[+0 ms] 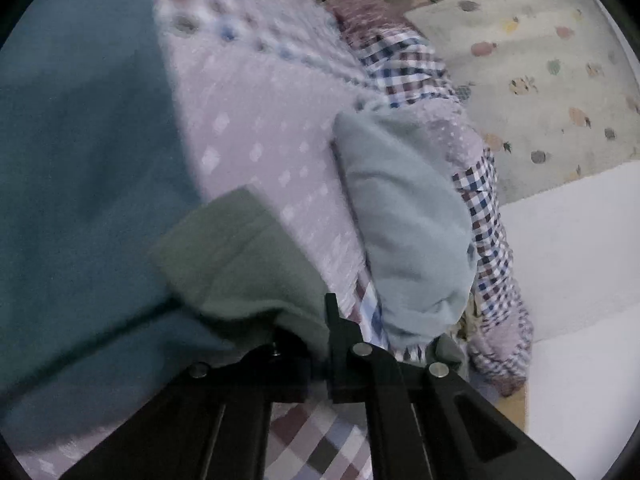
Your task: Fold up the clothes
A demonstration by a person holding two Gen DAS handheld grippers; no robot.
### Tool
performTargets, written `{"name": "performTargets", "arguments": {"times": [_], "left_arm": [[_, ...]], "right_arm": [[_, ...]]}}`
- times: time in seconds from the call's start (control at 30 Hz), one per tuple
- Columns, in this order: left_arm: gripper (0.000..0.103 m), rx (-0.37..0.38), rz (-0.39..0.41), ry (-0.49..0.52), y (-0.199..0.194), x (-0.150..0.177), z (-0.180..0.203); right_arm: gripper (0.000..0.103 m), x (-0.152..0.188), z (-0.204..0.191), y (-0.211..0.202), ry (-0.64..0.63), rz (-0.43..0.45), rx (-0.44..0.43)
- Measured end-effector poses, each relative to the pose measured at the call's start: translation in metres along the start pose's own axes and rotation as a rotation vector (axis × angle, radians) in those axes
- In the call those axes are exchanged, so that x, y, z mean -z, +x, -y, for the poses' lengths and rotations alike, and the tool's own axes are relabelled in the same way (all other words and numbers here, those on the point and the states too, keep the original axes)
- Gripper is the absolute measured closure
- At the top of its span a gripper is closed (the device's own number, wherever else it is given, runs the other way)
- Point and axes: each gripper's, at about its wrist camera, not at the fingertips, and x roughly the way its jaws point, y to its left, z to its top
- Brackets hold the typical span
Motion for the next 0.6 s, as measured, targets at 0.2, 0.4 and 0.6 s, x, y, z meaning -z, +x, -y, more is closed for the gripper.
{"name": "performTargets", "arguments": {"times": [0.2, 0.4, 0.6], "left_arm": [[0.1, 0.002, 0.153, 0.055, -0.05, -0.068, 0.047], [0.1, -0.025, 0.289, 0.066, -0.104, -0.139, 0.07], [0.101, -0.039, 0.351, 0.109, -0.134, -0.176, 0.078]], "right_arm": [[0.034, 0.0, -0.002, 0.002, -0.008, 0.0, 0.011], [0.032, -0.002, -0.004, 0.004, -0.016, -0.001, 0.021], [0.032, -0.003, -0.002, 0.003, -0.03, -0.006, 0.025]]}}
